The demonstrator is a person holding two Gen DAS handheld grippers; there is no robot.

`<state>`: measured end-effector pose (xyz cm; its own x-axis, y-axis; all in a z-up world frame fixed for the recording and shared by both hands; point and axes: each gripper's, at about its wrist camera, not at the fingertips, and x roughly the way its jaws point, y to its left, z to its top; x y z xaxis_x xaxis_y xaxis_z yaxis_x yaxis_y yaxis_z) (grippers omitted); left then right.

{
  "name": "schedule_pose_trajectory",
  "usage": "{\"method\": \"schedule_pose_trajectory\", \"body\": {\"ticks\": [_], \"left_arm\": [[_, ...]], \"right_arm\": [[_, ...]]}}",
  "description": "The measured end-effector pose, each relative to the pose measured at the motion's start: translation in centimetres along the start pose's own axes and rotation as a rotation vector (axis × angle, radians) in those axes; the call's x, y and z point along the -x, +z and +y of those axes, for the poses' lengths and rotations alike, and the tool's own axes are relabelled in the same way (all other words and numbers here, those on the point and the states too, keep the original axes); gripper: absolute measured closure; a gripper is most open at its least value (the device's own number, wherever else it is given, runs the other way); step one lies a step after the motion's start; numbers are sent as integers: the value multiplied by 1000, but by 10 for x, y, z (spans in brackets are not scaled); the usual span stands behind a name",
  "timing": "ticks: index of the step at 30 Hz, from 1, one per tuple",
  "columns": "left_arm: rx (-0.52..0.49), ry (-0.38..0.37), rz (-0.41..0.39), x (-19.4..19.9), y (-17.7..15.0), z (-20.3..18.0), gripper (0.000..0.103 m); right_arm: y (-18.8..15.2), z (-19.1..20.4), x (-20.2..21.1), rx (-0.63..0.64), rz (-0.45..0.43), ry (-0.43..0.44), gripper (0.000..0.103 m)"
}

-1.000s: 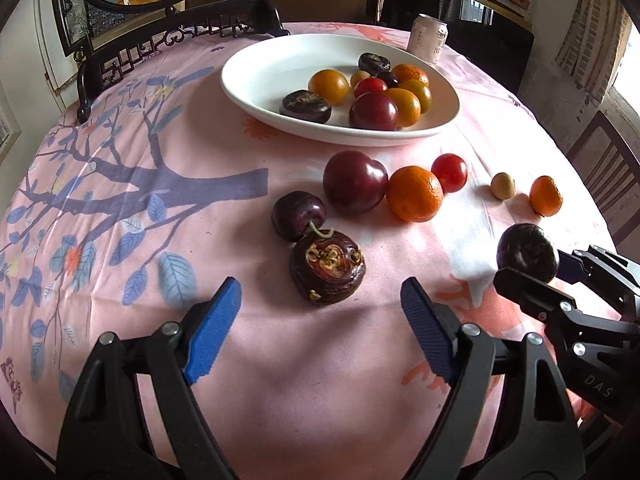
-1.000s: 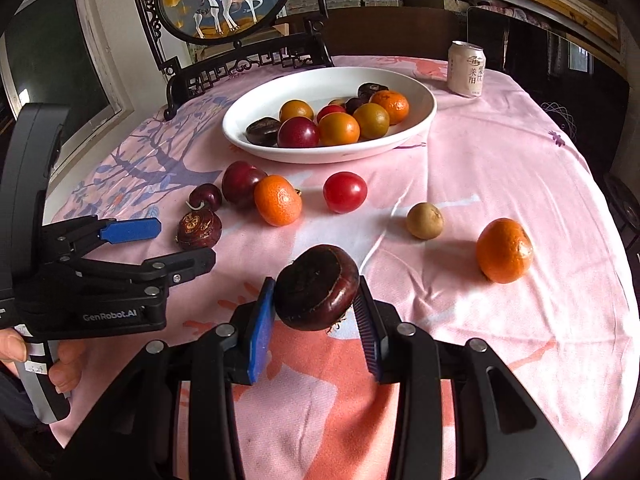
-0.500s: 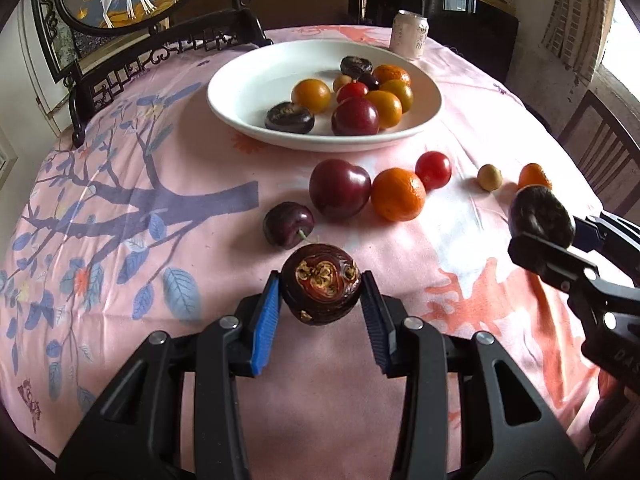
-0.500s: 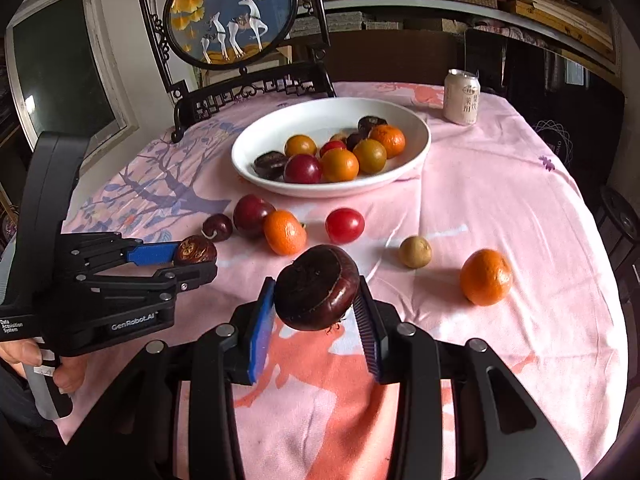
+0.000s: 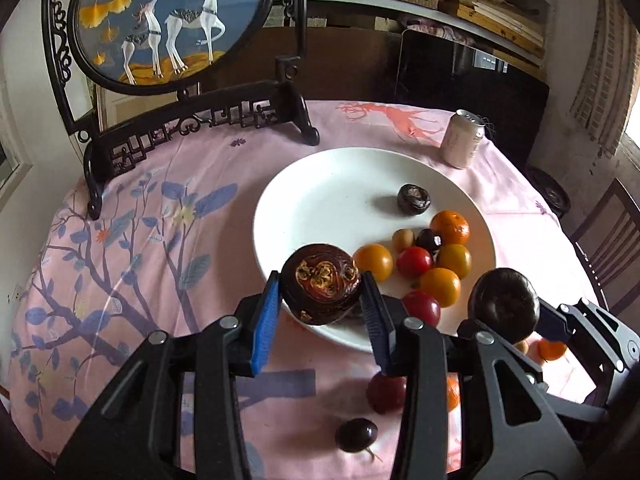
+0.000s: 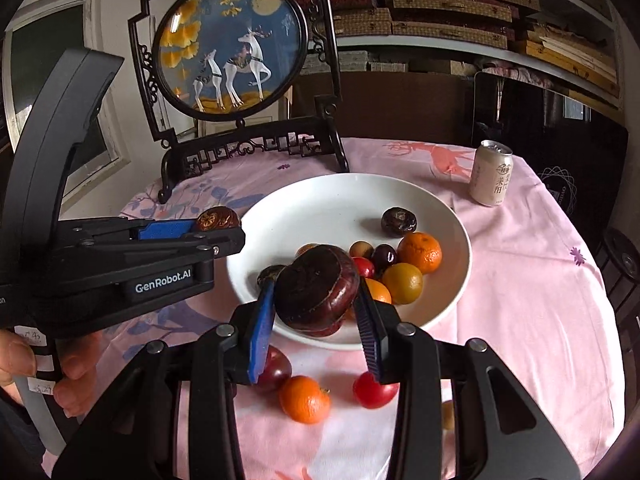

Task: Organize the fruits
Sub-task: 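Carry both mangosteens onto the white plate and open both grippers, then grasp an orange with the right gripper while the left grasps a dark red cherry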

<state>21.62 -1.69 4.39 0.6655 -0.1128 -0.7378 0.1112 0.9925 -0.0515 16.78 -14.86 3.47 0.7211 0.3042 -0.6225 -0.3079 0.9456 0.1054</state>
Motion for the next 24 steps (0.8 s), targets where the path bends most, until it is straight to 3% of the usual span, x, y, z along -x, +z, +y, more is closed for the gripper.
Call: {"method": "schedule_pose_trajectory", "body": {"ticks": [6, 8, 9, 10, 13, 19, 24], "left_arm": [[39, 12, 48, -41, 12, 8, 62], [64, 23, 42, -45, 14, 11, 54], [76, 27, 32, -44, 15, 12, 43], [83, 30, 14, -41, 14, 13, 37], [66, 34, -13, -32, 12, 12, 34], [49, 26, -6, -14, -2, 8, 29], [29, 13, 8, 0, -25, 3, 27]], "right_arm": [[11, -9, -47, -16, 73, -37, 63], [13, -12, -55, -23, 80, -46, 57], [13, -13, -55, -25, 74, -55, 55], [12, -15, -52, -27, 63, -55, 53], [8, -21, -42, -36, 44, -63, 47], [-4, -31, -17, -59, 56, -40, 47], [-20, -28, 7, -9, 71, -43, 47]]}}
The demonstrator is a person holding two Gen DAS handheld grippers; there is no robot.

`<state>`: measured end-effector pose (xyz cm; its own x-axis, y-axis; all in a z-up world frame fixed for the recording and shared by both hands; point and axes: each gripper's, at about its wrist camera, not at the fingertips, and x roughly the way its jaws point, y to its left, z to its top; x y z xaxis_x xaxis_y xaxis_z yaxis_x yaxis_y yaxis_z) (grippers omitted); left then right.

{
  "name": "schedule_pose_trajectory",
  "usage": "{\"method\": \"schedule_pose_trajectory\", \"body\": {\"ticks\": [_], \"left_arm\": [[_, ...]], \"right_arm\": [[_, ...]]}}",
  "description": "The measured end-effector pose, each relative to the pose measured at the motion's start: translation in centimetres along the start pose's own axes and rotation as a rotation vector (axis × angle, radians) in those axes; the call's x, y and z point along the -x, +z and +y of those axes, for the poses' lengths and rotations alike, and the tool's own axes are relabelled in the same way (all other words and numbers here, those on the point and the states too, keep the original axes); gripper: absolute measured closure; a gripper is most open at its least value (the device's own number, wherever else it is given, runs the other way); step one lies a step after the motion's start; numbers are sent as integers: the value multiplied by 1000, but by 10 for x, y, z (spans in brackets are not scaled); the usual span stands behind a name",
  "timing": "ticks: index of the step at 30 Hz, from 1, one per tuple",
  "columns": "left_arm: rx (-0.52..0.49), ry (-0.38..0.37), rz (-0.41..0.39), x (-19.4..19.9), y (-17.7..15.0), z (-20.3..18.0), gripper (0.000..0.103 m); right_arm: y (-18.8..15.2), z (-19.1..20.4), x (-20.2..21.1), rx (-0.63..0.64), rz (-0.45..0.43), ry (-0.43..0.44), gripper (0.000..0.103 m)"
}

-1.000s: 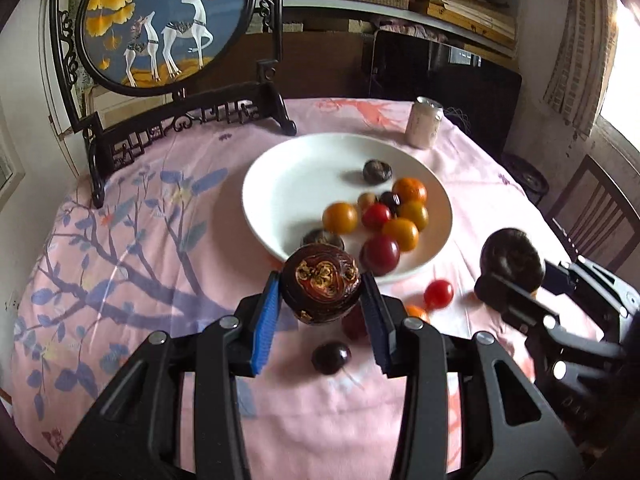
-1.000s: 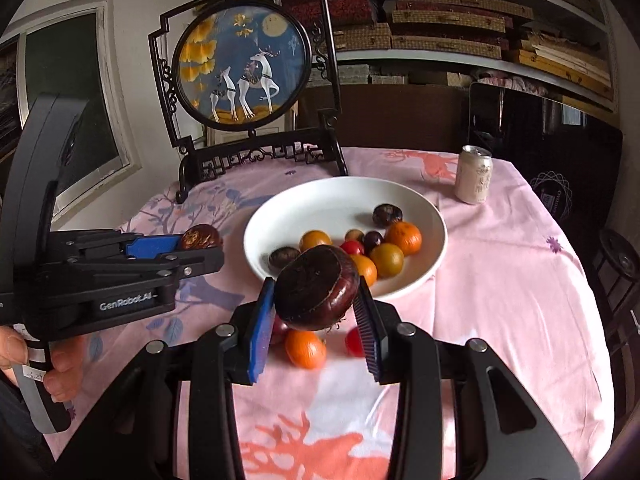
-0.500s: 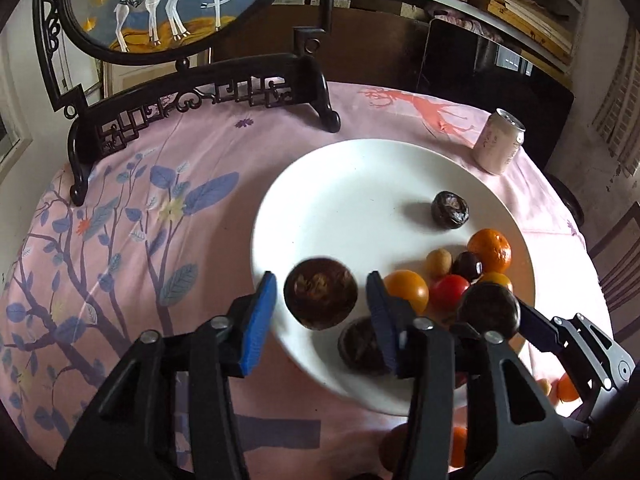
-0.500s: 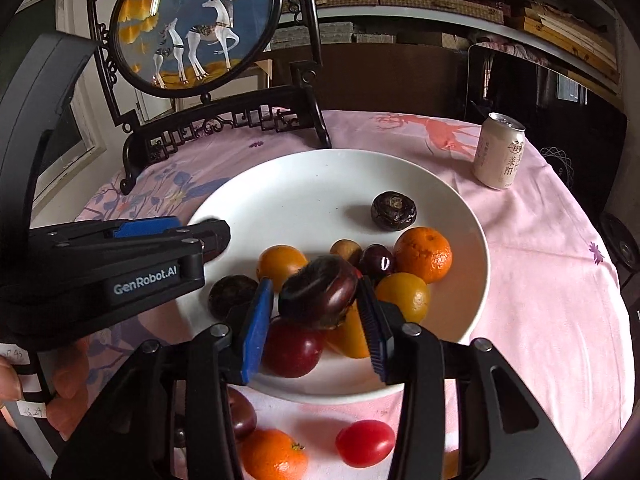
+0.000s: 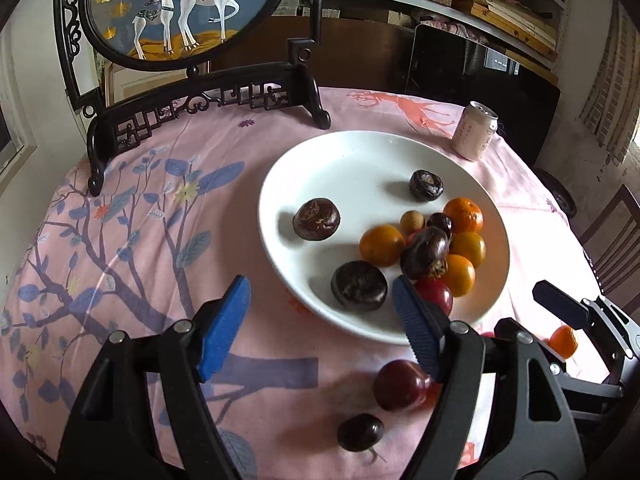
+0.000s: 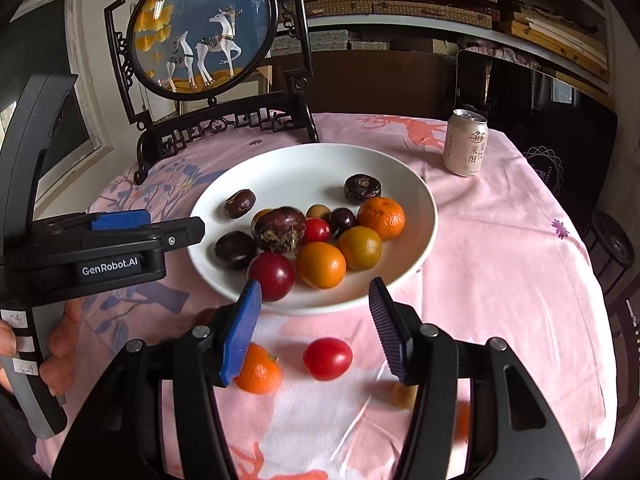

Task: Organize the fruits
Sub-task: 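Grasp an orange with the right gripper while the left grasps a dark red cherry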

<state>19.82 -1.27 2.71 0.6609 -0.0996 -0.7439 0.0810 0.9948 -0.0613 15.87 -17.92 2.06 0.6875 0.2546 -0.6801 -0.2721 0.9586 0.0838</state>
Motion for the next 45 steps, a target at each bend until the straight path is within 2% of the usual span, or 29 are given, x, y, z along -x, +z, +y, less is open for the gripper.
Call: {"method": "schedule_pose_trajectory", "body": {"ticks": [9, 14, 18, 24, 27, 32, 33, 34, 45], "left_arm": [[-7, -14, 34, 17, -45, -1, 24], [5, -17, 53, 17, -63, 5, 22], [-11, -5, 52, 18, -69, 11, 21], [44, -17, 44, 16, -69, 30, 19], [32, -23, 51, 13, -71, 31, 19], [28, -47, 58, 13, -71, 29, 19], [26, -48, 56, 14, -71, 28, 19], [25, -50, 56, 14, -71, 28, 19], [10, -67, 68, 13, -74, 22, 19]], "right_arm": [[-40, 10, 19, 44, 58, 26, 47], [-51, 19, 18, 61, 87, 36, 47], [-54, 28, 10, 83, 116, 37, 47], [-53, 40, -12, 95, 166, 55, 47], [-49, 44, -23, 108, 176, 41, 47], [-42, 44, -39, 113, 189, 42, 56], [-41, 44, -40, 113, 186, 44, 59], [-41, 43, -41, 110, 184, 45, 68], [-52, 25, -17, 27, 153, 57, 70]]}}
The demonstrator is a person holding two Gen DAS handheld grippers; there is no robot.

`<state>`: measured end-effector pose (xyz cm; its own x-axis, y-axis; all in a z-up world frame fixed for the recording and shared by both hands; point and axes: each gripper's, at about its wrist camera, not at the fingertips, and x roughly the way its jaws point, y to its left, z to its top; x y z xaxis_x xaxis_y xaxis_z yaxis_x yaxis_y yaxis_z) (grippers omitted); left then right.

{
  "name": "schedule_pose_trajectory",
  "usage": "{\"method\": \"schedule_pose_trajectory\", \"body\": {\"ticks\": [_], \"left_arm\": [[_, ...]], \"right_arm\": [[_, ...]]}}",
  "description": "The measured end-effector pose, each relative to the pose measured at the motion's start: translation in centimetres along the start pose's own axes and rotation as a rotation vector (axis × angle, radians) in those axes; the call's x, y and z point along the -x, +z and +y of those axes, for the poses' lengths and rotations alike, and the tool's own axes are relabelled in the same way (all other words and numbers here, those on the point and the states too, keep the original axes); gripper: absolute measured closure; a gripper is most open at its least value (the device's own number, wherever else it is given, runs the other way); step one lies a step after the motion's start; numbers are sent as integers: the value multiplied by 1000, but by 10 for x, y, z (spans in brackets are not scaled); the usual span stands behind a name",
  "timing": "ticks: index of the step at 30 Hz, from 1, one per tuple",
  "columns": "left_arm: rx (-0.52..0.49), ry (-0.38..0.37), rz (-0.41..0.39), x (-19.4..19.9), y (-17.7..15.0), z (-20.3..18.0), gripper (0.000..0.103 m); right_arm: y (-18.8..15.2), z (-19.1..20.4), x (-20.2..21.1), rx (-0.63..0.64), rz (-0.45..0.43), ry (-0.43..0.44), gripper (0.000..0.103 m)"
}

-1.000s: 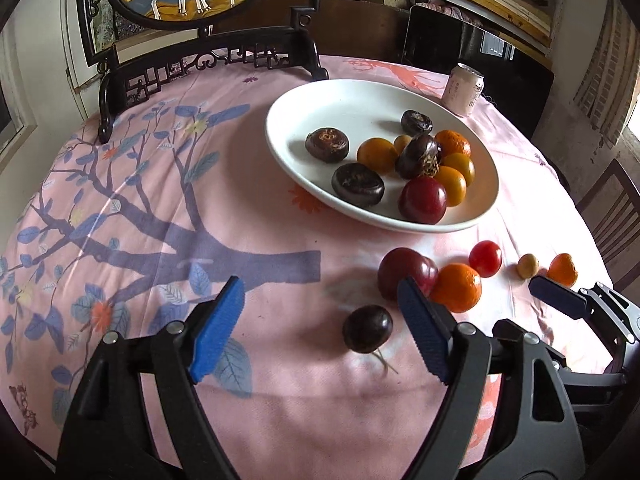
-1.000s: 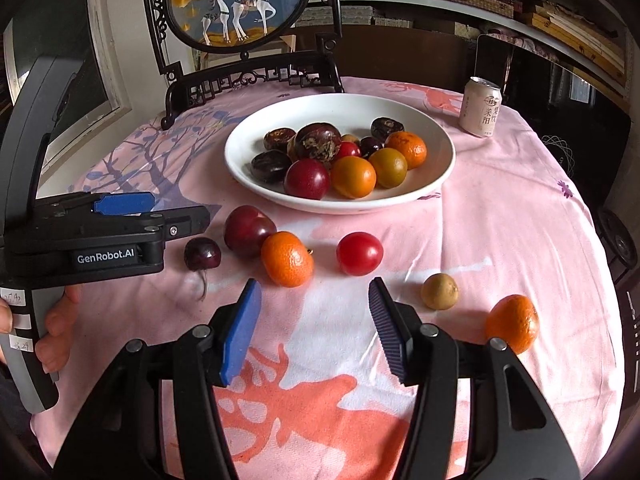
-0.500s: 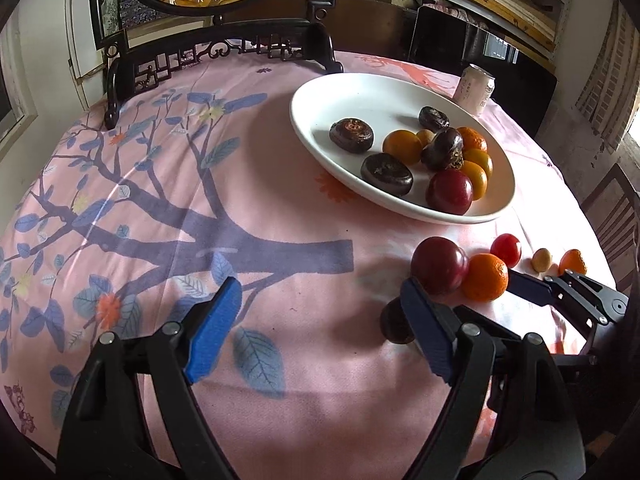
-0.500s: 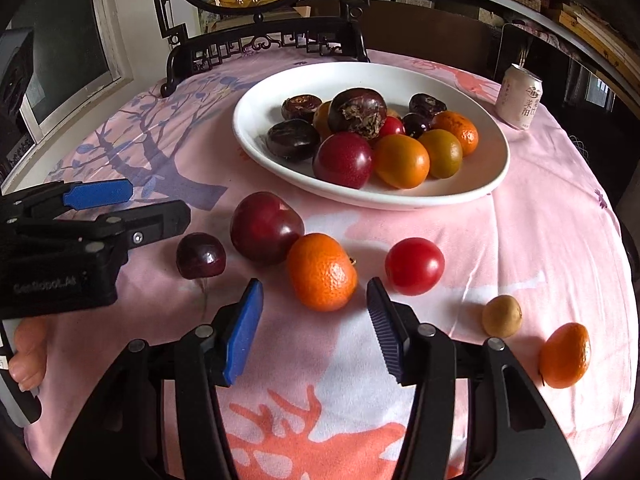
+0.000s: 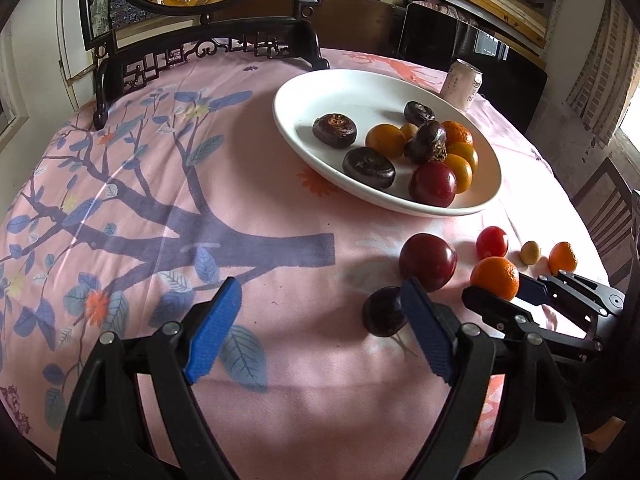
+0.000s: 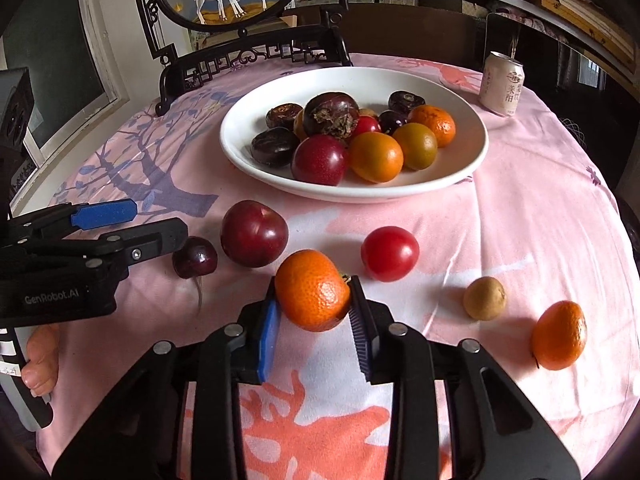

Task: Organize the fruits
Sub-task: 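Grasp an orange with the right gripper while the left grasps a dark red cherry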

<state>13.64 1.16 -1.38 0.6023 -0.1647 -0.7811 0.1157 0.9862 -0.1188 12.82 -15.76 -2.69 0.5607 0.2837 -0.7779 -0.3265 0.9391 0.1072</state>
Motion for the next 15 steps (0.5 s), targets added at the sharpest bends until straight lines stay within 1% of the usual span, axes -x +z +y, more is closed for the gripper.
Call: {"method": "schedule_pose_trajectory", "body": {"ticks": [6, 10, 15], "left_arm": [[-47, -18, 6, 1, -7, -15, 19], [-84, -24, 28, -4, -11, -24, 19], [-116, -7, 44, -12, -15, -30, 21]], "right_arm": [[-15, -9, 13, -45, -17, 7, 70], [-20, -13, 19, -62, -33, 12, 70], [-21, -14, 23, -68, -49, 24, 70]]}}
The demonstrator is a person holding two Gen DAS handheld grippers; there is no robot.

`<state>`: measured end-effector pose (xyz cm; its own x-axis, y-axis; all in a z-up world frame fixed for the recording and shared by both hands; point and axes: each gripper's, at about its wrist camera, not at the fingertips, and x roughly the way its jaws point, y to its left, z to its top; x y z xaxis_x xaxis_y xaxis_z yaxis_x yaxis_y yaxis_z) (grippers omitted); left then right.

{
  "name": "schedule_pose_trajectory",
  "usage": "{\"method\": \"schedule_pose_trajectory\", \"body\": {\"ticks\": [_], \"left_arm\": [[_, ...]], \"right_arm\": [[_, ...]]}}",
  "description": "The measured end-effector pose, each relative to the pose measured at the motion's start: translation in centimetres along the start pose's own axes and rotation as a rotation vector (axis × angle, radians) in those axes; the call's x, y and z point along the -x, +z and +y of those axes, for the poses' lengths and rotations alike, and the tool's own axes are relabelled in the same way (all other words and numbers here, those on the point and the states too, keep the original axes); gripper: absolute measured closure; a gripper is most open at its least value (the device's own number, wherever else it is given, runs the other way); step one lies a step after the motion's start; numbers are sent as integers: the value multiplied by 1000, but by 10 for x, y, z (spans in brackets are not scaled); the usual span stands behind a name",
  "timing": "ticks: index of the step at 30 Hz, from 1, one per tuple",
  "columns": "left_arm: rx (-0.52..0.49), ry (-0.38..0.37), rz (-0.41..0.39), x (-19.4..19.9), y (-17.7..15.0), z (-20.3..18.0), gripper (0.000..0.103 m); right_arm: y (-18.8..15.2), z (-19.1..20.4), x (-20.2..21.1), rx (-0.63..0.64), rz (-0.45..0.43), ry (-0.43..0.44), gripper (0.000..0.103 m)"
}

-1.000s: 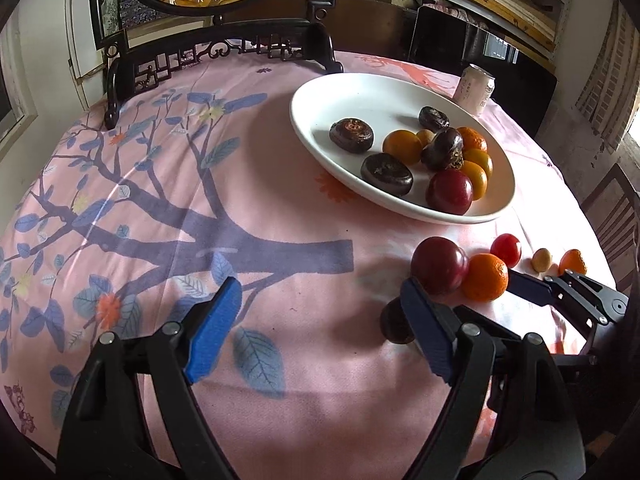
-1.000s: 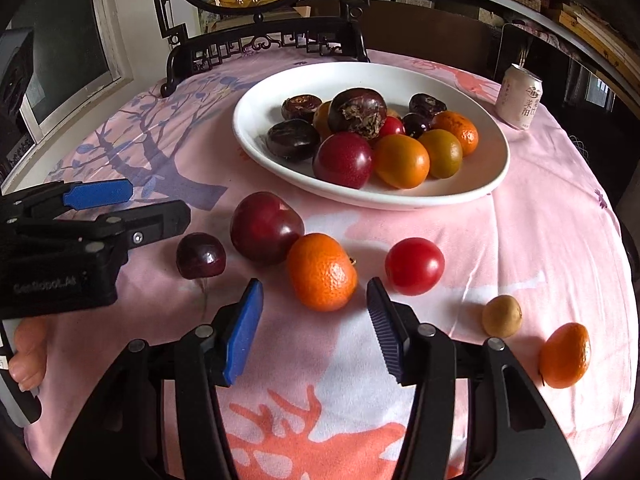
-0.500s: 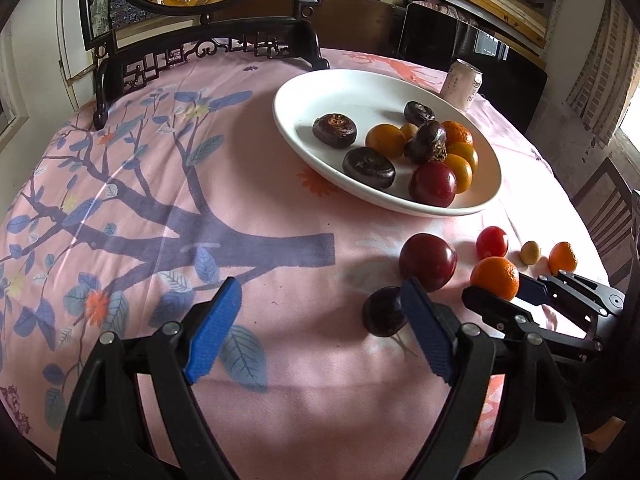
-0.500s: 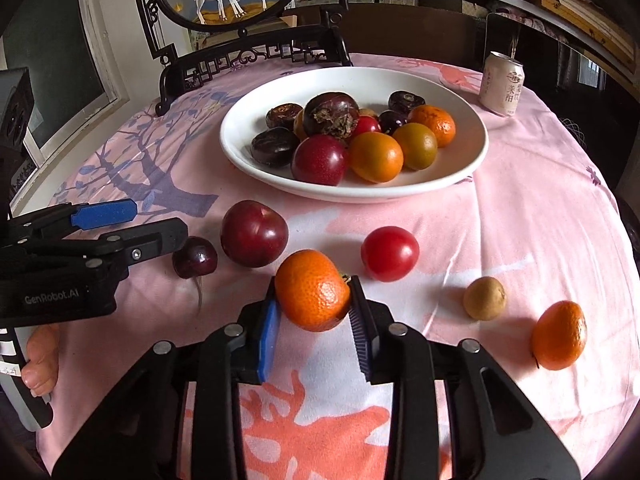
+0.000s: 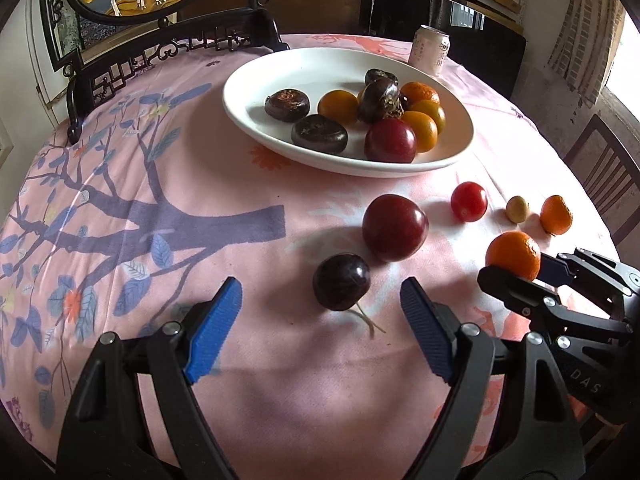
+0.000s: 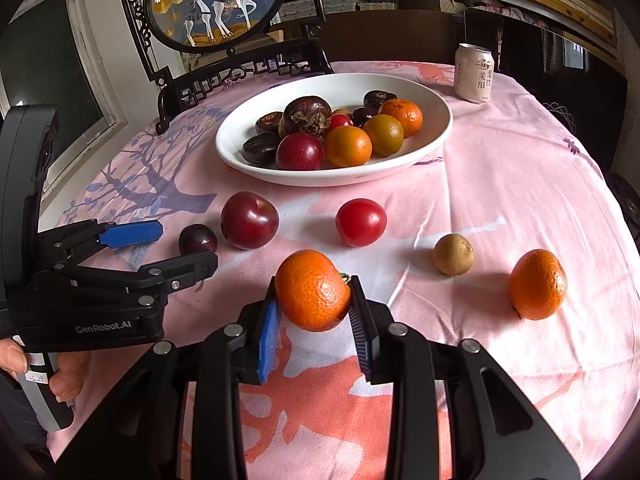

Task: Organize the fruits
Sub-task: 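Grasp an orange with the right gripper while the left grasps a dark red cherry, then carry the orange and cherry onto the white plate and open both grippers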

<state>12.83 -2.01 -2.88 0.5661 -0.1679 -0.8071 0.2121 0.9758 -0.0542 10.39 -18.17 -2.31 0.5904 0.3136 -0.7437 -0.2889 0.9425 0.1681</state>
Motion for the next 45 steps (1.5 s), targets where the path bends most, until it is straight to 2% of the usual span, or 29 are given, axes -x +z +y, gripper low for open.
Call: {"method": "schedule_pose_trajectory", "body": {"ticks": [2, 4, 6, 9, 12, 23, 30, 38, 41, 45], "left_arm": [[-7, 1, 6, -3, -1, -2, 27], [-16, 1, 18, -5, -1, -4, 39], [-26, 20, 12, -6, -1, -6, 46], [-38, 22, 7, -6, -1, -8, 62], [-48, 21, 4, -5, -2, -11, 72], [-57, -1, -9, 3, -2, -13, 72], [-57, -46, -76, 36, 9, -12, 72], [-55, -14, -157, 55, 62, -2, 72], [-35, 24, -184, 48, 87, 7, 72], [33, 63, -161, 23, 115, 26, 72]], "right_arm": [[0, 0, 0, 0, -1, 7, 70], [0, 0, 0, -1, -2, 11, 70], [0, 0, 1, -1, -5, 14, 70], [0, 0, 1, -1, -7, 16, 70], [0, 0, 1, -1, -6, 15, 70], [-2, -1, 5, -14, -23, 9, 70], [3, 4, 22, -5, -81, 6, 70], [52, 25, 34, 69, -191, 10, 70], [75, 33, 22, 104, -206, 19, 70], [100, 37, -6, 126, -182, 12, 70]]}}
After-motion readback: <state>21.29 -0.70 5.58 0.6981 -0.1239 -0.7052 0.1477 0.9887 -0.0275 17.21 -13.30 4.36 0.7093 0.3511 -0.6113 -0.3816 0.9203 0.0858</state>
